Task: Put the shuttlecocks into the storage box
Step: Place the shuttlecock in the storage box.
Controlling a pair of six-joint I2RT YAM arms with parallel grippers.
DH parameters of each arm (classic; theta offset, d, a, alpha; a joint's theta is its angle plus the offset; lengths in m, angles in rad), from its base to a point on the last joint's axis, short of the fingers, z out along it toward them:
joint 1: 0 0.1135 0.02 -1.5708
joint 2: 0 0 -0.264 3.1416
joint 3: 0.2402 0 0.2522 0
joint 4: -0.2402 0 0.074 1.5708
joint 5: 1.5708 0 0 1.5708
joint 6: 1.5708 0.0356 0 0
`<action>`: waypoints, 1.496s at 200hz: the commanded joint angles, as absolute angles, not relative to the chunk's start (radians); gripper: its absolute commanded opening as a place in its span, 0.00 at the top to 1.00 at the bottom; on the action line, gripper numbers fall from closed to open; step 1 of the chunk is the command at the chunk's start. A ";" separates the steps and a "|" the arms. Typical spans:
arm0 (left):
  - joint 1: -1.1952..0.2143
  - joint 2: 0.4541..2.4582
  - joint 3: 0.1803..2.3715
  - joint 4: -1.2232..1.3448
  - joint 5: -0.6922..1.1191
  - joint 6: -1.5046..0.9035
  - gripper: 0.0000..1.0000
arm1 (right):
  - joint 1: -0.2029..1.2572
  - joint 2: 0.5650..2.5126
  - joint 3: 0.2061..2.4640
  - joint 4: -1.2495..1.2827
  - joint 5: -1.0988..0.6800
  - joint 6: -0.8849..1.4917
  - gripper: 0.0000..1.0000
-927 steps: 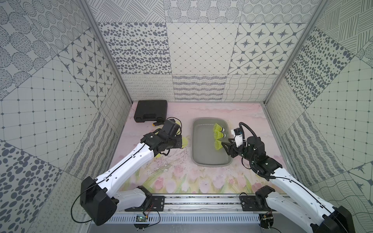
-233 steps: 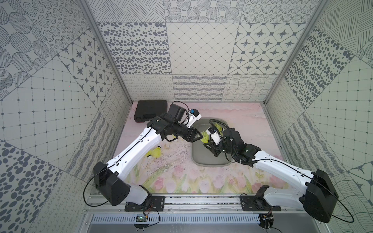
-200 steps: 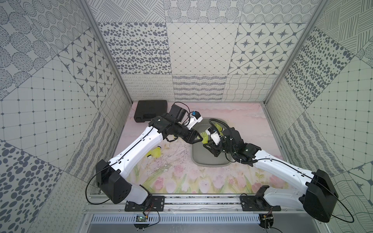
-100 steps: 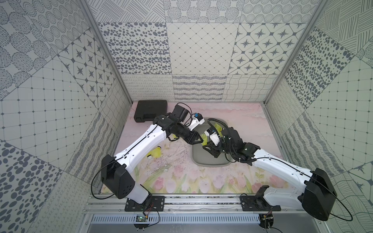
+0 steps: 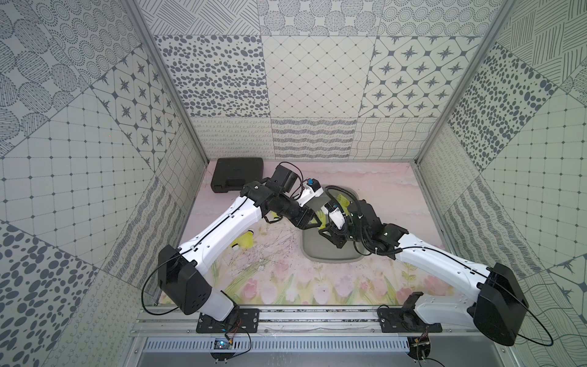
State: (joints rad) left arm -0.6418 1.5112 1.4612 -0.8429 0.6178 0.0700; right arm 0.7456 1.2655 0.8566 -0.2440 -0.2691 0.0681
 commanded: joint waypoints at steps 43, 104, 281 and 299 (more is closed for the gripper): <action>-0.667 1.553 1.472 -0.855 0.635 0.094 0.76 | 0.745 1.275 0.891 -0.224 -0.271 0.074 0.74; -0.667 1.537 1.464 -0.831 0.578 0.075 0.68 | 0.745 1.273 0.886 -0.229 -0.267 0.075 0.74; -0.670 1.522 1.408 -0.747 0.607 0.107 0.63 | 0.740 1.267 0.887 -0.224 -0.278 0.084 0.74; -0.670 1.526 1.410 -0.770 0.583 0.112 0.66 | 0.736 1.263 0.887 -0.226 -0.276 0.085 0.74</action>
